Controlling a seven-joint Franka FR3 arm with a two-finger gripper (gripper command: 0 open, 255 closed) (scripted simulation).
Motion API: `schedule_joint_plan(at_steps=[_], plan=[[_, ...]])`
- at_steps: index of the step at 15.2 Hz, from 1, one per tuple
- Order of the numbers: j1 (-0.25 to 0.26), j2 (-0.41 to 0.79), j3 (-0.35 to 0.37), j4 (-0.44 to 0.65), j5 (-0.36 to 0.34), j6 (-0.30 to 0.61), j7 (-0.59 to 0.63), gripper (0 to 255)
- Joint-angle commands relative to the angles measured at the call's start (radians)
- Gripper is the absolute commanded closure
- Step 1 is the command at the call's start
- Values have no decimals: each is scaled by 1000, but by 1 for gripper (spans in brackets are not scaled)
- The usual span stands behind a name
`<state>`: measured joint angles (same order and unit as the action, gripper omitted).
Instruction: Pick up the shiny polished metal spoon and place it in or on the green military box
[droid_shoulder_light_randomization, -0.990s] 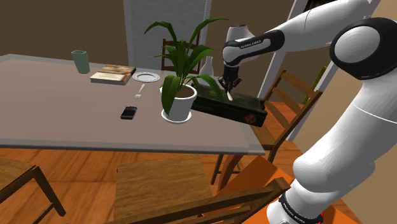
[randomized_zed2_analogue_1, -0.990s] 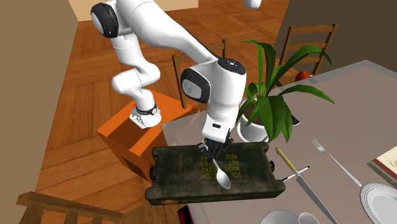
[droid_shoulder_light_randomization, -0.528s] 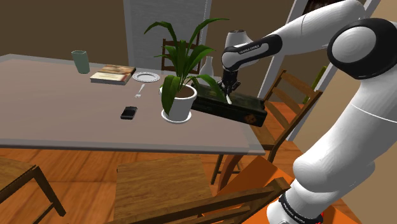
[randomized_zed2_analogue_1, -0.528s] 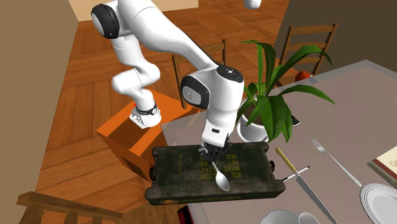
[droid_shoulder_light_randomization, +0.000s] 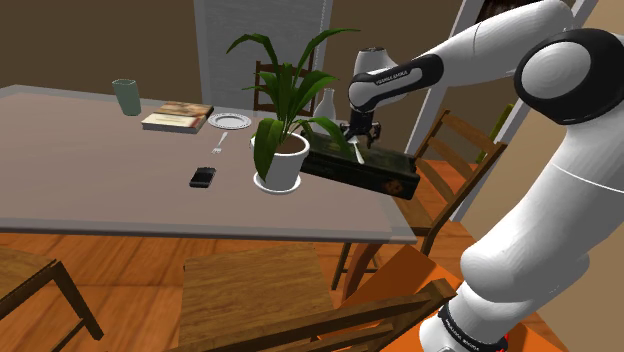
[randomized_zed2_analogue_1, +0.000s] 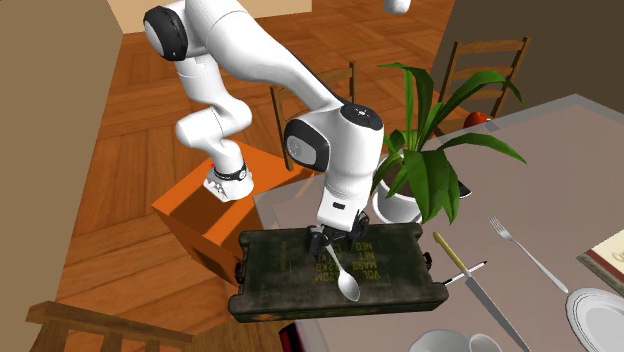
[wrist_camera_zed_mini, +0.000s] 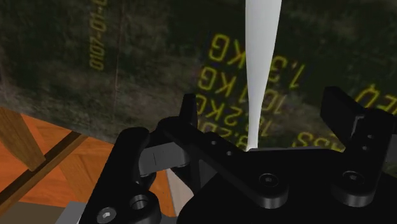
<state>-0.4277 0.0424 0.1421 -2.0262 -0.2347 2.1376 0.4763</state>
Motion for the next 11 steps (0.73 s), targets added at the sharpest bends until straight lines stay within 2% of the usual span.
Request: schedule_joint_plan(at_steps=[1,2,6,11], plan=[[0,0,0,0,0,0,0,0],[0,0,0,0,0,0,0,0],[10,-46,10,71,21,-117,-13,0],[10,-46,10,71,21,-117,-13,0]])
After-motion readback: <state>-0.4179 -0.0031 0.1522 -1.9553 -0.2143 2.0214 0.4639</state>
